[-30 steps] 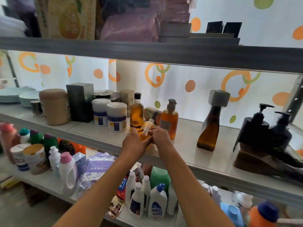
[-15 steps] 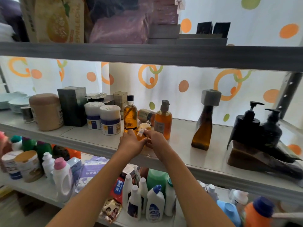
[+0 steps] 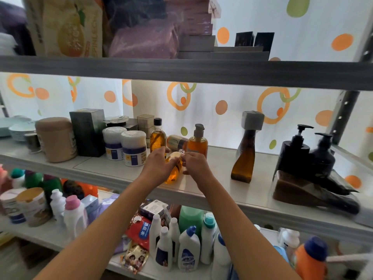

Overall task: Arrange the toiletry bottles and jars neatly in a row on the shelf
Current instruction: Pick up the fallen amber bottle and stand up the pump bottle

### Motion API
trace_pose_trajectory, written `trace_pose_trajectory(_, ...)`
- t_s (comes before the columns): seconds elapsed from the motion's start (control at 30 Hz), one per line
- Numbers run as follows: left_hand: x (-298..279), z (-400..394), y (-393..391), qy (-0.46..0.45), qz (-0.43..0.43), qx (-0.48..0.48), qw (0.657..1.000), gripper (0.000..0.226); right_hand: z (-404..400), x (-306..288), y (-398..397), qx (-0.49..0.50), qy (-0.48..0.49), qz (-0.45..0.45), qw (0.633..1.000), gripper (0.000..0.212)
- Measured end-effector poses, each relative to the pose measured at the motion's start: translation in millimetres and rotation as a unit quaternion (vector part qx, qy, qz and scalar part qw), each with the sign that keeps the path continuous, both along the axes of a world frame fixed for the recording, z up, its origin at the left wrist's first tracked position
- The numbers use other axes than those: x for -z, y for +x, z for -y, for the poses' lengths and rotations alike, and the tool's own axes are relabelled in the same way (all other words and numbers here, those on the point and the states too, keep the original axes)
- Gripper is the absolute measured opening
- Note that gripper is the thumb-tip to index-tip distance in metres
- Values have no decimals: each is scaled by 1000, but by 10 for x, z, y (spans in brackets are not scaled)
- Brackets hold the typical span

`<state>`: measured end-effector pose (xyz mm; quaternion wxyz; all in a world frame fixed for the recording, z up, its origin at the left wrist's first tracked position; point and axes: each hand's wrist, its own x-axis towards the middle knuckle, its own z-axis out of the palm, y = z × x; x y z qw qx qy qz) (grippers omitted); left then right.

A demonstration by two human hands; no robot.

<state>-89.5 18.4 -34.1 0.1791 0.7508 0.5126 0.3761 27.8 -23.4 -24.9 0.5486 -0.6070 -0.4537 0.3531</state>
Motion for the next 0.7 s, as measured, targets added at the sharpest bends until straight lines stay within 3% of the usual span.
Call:
trace_pose_trajectory(0.37, -95, -62, -4, 4, 10, 64, 998, 37, -149, 51, 86, 10, 36, 32, 999, 25)
trace_pose_trajectory(0.6, -130, -71, 92, 23, 0, 100, 995, 33, -177, 175, 598, 169, 60, 74, 981, 27)
trace_pose_trajectory(0.7, -227, -105, 137, 29, 5, 137, 990, 32, -246, 184, 747, 182, 61, 63, 979, 25)
